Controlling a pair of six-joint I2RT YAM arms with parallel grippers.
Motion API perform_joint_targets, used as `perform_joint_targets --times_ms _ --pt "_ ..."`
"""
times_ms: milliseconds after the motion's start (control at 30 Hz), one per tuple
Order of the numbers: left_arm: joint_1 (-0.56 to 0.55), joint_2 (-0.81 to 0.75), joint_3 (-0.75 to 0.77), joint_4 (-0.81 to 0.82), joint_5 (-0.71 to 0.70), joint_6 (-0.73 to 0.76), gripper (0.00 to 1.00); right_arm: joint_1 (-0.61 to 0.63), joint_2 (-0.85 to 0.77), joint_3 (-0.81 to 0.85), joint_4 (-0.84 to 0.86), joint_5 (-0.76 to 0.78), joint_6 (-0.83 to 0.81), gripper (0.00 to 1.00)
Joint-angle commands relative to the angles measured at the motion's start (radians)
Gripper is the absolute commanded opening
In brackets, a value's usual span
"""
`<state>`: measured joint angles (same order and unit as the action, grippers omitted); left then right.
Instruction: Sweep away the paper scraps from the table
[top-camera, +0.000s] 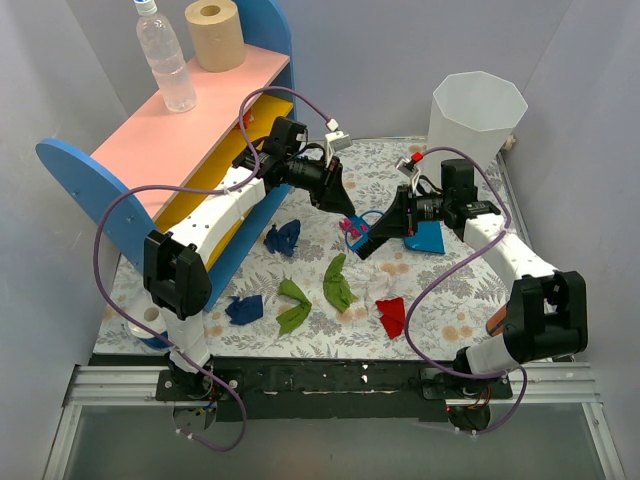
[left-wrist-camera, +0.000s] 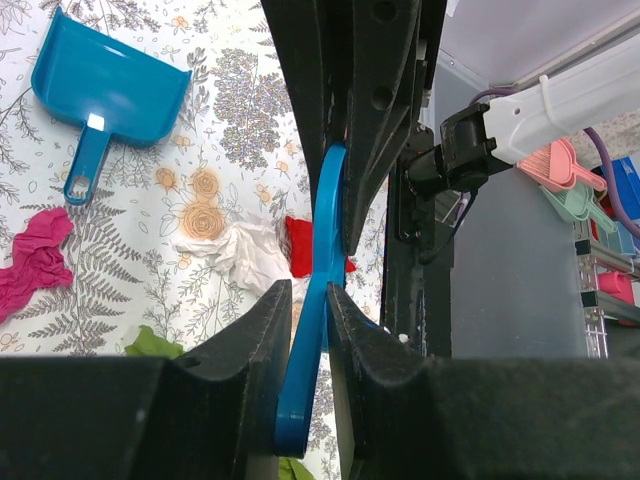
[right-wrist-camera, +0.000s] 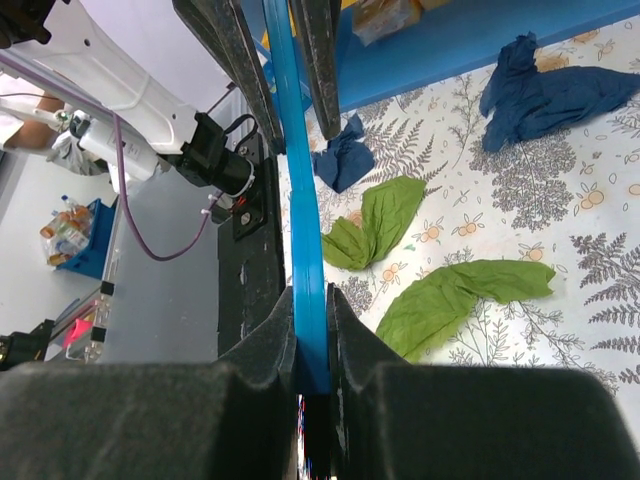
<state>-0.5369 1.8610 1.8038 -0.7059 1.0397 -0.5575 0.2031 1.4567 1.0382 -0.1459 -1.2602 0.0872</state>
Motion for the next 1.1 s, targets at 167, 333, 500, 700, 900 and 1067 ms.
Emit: perform_joint_targets --times_ms 167,333,500,700,900,1067 --pt "-0.017 -0.019 0.032 -0.021 0.040 0.011 0.13 -0.007 0.025 0.072 0.037 0.030 0.014 0.01" --pt "-0.018 -0.019 0.035 -0.026 0.037 0.016 0.16 -0.007 0.042 0.095 0.032 0.038 0.014 0.01" --pt "-0.018 -0.011 0.043 -0.033 0.040 0.019 0.16 -0.005 0.063 0.117 0.032 0.044 0.014 0.01" --pt "-0.020 -0.005 0.045 -0.027 0.040 0.018 0.10 -0.007 0.076 0.123 0.026 0.047 0.006 0.01" --pt "-0.020 -0.003 0.045 -0.036 0.036 0.031 0.02 -0.005 0.079 0.114 0.022 0.067 0.002 0.01" --pt "-0.009 -0.022 0.037 -0.052 -0.036 0.057 0.00 -0.013 0.059 0.163 -0.092 0.262 -0.134 0.79"
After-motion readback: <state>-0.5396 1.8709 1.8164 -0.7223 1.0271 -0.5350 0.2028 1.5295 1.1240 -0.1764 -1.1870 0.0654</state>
